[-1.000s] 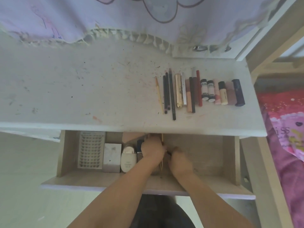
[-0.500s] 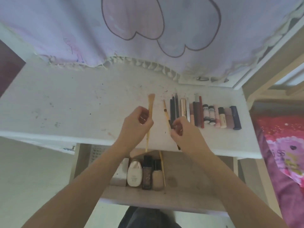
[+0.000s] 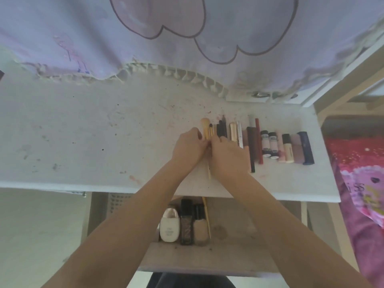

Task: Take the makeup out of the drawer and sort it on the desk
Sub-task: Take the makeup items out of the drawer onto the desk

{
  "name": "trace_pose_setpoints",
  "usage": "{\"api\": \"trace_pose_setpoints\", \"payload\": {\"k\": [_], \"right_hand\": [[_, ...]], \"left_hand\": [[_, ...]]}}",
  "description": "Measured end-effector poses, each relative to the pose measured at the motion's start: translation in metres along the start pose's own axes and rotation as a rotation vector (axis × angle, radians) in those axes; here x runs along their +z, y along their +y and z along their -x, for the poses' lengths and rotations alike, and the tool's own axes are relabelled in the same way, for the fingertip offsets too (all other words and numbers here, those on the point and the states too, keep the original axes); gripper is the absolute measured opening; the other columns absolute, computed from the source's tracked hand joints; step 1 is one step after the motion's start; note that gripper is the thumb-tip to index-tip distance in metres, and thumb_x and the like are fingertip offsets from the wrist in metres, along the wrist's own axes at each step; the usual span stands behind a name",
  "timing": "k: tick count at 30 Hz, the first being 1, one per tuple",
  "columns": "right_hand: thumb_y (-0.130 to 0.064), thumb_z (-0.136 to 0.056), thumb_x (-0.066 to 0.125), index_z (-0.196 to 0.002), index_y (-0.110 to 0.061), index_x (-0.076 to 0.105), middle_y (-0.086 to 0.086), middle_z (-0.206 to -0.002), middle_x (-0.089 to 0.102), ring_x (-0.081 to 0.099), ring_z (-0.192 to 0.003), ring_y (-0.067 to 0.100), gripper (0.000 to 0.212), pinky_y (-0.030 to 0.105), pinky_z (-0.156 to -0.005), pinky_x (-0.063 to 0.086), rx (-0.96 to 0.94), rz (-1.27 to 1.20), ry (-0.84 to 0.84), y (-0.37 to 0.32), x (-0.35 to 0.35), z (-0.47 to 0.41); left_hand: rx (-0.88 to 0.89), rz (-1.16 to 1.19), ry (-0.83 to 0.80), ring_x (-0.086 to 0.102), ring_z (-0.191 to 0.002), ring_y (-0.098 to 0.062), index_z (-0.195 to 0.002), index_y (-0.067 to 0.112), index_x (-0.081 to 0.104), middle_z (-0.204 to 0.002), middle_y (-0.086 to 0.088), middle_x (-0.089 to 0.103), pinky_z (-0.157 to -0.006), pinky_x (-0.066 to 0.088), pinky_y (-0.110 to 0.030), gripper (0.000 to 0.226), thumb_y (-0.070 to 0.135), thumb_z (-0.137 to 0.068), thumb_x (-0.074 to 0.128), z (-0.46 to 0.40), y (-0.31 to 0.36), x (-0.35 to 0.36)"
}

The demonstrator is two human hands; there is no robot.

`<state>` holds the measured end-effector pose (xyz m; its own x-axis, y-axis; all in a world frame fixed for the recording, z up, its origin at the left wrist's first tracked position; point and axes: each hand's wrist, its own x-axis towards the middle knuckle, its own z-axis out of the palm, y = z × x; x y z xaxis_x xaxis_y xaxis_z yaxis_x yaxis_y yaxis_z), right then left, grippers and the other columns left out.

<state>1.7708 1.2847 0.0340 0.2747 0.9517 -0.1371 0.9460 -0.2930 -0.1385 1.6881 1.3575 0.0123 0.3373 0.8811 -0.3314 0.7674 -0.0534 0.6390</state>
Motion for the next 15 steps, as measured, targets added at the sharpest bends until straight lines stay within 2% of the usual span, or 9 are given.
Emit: {"api": "trace_pose_setpoints", "payload": {"k": [2,4,6,8,11,13,15], "right_hand": [[-0.024,-0.097,0.042,-0.110,-0.018,0.052,-0.003,-0.101,0.058,0.058,-0.087,0.018,0.017,0.026,-0.065,0.037,0.006,-0.110,0.070,0.010,-0.006,0.015],[-0.027,-0.097,0.041,-0.105,-0.020,0.053,-0.007,-0.096,0.057,0.054,-0.079,0.012,0.016,0.022,-0.065,0.041,-0.038,-0.261,0.047,0.020,-0.005,0.041],[-0.029,-0.098,0.042,-0.106,-0.022,0.053,-0.009,-0.094,0.056,0.055,-0.079,0.009,0.015,0.018,-0.070,0.043,-0.085,-0.350,-0.117,0.026,0.008,0.077],[-0.031,-0.099,0.040,-0.109,-0.022,0.053,-0.005,-0.099,0.061,0.060,-0.087,0.014,0.019,0.024,-0.075,0.046,-0.058,-0.305,-0.329,0.032,0.042,0.107],[-0.028,-0.098,0.041,-0.109,-0.016,0.057,0.006,-0.106,0.065,0.062,-0.095,0.025,0.023,0.031,-0.077,0.049,0.096,-0.263,-0.523,0.039,0.107,0.122],[-0.023,-0.096,0.043,-0.108,-0.012,0.058,0.011,-0.108,0.065,0.062,-0.097,0.028,0.021,0.035,-0.080,0.051,0.166,-0.296,-0.530,0.037,0.138,0.117],[-0.021,-0.096,0.045,-0.107,-0.010,0.058,0.013,-0.108,0.065,0.063,-0.099,0.030,0.021,0.036,-0.080,0.051,0.205,-0.310,-0.492,0.031,0.157,0.110]], "left_hand": [[0.041,0.010,0.038,0.058,-0.075,-0.018,-0.102,0.013,0.054,-0.084,-0.001,0.061,-0.071,0.049,-0.029,0.019,0.030,-0.093,0.053,0.015,-0.003,-0.002],[0.127,0.047,0.059,0.054,-0.069,-0.006,-0.097,0.018,0.053,-0.077,0.008,0.056,-0.066,0.045,-0.017,0.010,0.027,-0.094,0.052,0.045,-0.012,-0.005],[0.191,0.093,-0.005,0.052,-0.067,0.000,-0.093,0.022,0.053,-0.074,0.011,0.054,-0.064,0.041,-0.012,0.002,0.023,-0.094,0.052,0.087,-0.029,0.001],[0.184,0.048,-0.129,0.054,-0.071,0.002,-0.094,0.025,0.054,-0.077,0.014,0.056,-0.066,0.041,-0.013,0.002,0.024,-0.094,0.052,0.124,-0.054,0.020],[0.145,-0.169,-0.230,0.058,-0.099,-0.010,-0.111,0.023,0.058,-0.104,0.006,0.061,-0.083,0.047,-0.024,0.019,0.026,-0.095,0.049,0.143,-0.094,0.064],[0.122,-0.343,-0.197,0.049,-0.118,-0.018,-0.129,0.019,0.049,-0.127,-0.002,0.052,-0.096,0.042,-0.029,0.035,0.028,-0.095,0.045,0.136,-0.105,0.086],[0.069,-0.499,-0.160,0.040,-0.125,-0.025,-0.135,0.016,0.041,-0.136,-0.008,0.041,-0.097,0.039,-0.032,0.043,0.030,-0.095,0.043,0.124,-0.103,0.099]]}}
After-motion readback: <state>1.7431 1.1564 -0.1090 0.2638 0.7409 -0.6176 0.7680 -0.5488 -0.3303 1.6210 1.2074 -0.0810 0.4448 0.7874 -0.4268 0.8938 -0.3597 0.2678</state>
